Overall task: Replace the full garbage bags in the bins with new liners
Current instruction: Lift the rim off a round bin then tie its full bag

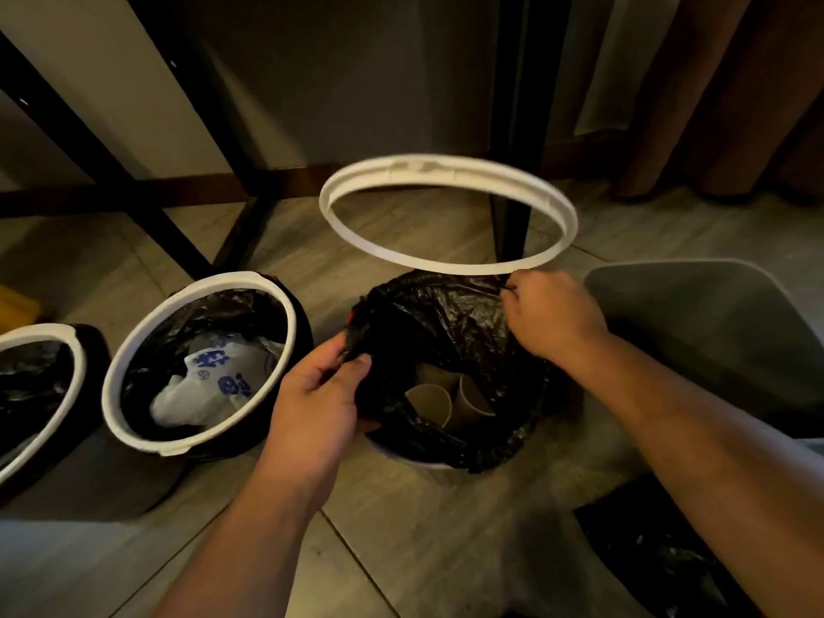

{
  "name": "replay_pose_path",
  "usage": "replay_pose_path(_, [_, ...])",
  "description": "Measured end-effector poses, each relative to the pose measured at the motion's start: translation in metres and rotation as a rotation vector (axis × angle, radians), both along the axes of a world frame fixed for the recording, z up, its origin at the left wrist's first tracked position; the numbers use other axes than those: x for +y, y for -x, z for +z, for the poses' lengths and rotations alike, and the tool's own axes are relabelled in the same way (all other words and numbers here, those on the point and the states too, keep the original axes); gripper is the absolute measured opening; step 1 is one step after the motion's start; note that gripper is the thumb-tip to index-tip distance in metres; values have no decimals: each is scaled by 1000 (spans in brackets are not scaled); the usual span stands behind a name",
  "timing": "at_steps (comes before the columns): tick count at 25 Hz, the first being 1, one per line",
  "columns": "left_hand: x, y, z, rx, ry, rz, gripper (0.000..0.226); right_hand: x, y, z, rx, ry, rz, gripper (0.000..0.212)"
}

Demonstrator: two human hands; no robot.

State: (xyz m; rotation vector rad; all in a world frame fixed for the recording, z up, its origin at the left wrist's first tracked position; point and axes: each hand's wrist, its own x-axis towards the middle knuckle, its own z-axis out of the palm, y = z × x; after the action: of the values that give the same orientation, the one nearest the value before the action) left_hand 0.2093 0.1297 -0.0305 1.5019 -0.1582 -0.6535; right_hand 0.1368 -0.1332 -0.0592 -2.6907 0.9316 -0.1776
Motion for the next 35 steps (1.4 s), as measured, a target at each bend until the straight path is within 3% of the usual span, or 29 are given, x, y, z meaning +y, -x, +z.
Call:
replay_pose_path(4, [4,-1,10,-158,11,28,37,-1,0,1,-82,56,-43,21])
replay_pose_path(10, [15,10,12,-257,-20,24,15,-1,-5,5,-223,-168,-48,15])
replay_pose_path(13, [9,10,15,-236,-270,17,40,-4,0,16,-327,-362,-46,14])
replay_pose_path(17, [0,-2,19,-428,-533,-121,12,-1,5,36,-516,-787,23,10])
replay_pose_path(18, [1,-3,20,-522,-578,-118,14,0,6,38,-502,-767,26,10])
replay_pose_path(19, [4,-3,20,-626,-611,-110,18,1,8,39,-412,-619,27,8])
replay_pose_path(22, [21,3,20,-1014,-696,-98,23,7,14,34,45,-3,62,30])
replay_pose_path(24, [33,4,18,-1123,-703,-134,26,13,14,34,99,22,102,26])
replay_pose_path(27, [44,3,20,-1068,-701,-174,36,17,8,35,69,19,117,16])
replay_pose_path(32, [43,1,21,-1089,-738,-245,44,26,-5,30,183,243,114,17])
replay_pose_path(35, [54,-10,25,-1031,-691,-39,41,18,-6,28,48,30,223,10])
